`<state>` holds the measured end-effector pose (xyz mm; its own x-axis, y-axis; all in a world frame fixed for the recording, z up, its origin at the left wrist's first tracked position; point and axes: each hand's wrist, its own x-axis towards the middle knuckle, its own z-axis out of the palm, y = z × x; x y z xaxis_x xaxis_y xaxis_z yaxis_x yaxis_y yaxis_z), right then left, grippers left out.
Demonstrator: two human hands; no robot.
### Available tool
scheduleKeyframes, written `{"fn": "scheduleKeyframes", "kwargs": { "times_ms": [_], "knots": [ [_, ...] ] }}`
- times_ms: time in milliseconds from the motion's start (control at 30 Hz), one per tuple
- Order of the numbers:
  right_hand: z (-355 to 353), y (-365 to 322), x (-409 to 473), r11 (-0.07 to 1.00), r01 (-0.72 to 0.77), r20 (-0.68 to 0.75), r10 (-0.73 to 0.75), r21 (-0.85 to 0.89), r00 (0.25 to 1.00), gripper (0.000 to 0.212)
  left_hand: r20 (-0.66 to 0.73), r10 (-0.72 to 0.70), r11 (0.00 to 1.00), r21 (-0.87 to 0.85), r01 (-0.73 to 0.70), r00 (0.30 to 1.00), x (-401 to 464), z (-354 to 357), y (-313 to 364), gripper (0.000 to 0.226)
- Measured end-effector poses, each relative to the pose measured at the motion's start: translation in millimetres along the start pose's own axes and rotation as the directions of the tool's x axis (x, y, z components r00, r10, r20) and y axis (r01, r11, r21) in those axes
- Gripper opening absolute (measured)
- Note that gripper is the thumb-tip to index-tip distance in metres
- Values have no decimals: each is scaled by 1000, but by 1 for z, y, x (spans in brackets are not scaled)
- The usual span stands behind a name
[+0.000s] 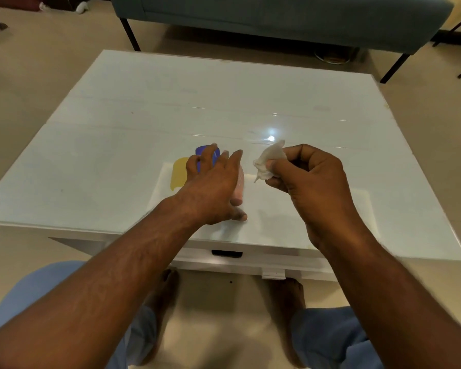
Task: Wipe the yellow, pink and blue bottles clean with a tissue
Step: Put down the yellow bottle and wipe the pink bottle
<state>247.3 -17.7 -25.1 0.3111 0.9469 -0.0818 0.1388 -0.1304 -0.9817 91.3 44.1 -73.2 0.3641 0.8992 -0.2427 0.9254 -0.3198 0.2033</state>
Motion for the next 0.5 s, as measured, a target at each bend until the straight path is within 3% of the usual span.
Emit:
{"fn": "scheduleKeyframes", "kwargs": {
  "times_ms": [267, 500],
  "knots": [
    [-7, 0, 1, 1000, -14, -29, 14, -6, 999, 7, -51, 2, 995, -97, -7, 999, -1, -2, 8, 132],
    [-6, 0, 1, 1000, -13, -27, 13, 5, 1000, 6, -93, -74, 991, 105, 83, 993, -5, -3, 5, 122]
  ]
}}
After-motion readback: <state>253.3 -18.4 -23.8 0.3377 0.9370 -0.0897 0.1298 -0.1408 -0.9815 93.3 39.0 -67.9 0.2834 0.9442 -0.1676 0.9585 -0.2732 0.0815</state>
